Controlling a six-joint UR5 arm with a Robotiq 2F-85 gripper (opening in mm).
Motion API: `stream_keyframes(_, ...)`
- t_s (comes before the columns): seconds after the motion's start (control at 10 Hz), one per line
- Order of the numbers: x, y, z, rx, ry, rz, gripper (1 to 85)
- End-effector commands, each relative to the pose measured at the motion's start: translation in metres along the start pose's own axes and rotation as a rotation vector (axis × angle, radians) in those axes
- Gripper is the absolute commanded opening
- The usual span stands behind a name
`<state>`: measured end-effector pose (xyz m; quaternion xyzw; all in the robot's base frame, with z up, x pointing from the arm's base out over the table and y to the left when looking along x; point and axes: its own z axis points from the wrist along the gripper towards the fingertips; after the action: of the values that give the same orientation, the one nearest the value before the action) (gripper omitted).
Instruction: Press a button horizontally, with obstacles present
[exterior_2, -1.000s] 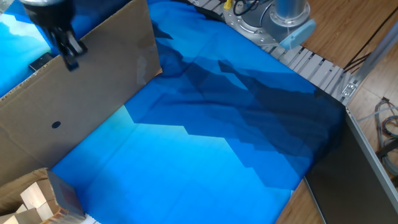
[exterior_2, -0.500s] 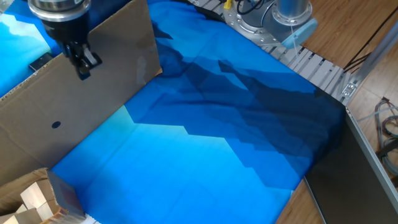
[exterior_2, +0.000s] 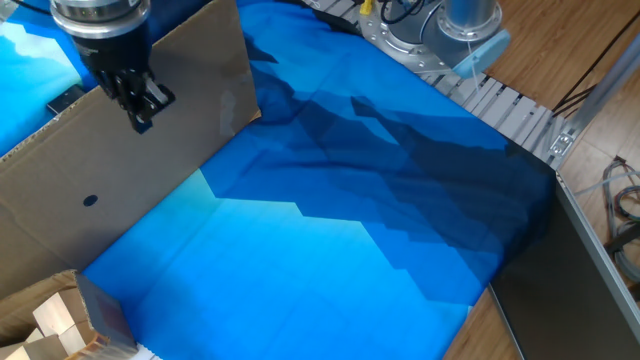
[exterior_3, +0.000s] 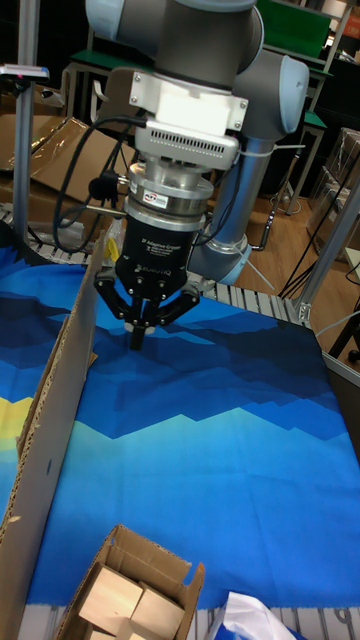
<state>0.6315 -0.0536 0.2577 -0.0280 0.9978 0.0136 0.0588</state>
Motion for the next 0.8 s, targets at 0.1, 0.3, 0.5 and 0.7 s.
stream_keyframes(0.1, 0.012, 0.013, -0.01, -0.018, 0.012, 0.032, 1.0)
stream_keyframes(0.3, 0.015, 0.036, -0.012, -0.012, 0.003, 0.094, 1.0)
stream_keyframes(0.5, 0.013, 0.052, -0.007, 0.008, -0.014, 0.121, 1.0)
stream_keyframes(0.7, 0.009, 0.062, 0.004, 0.029, -0.038, 0.153, 1.0)
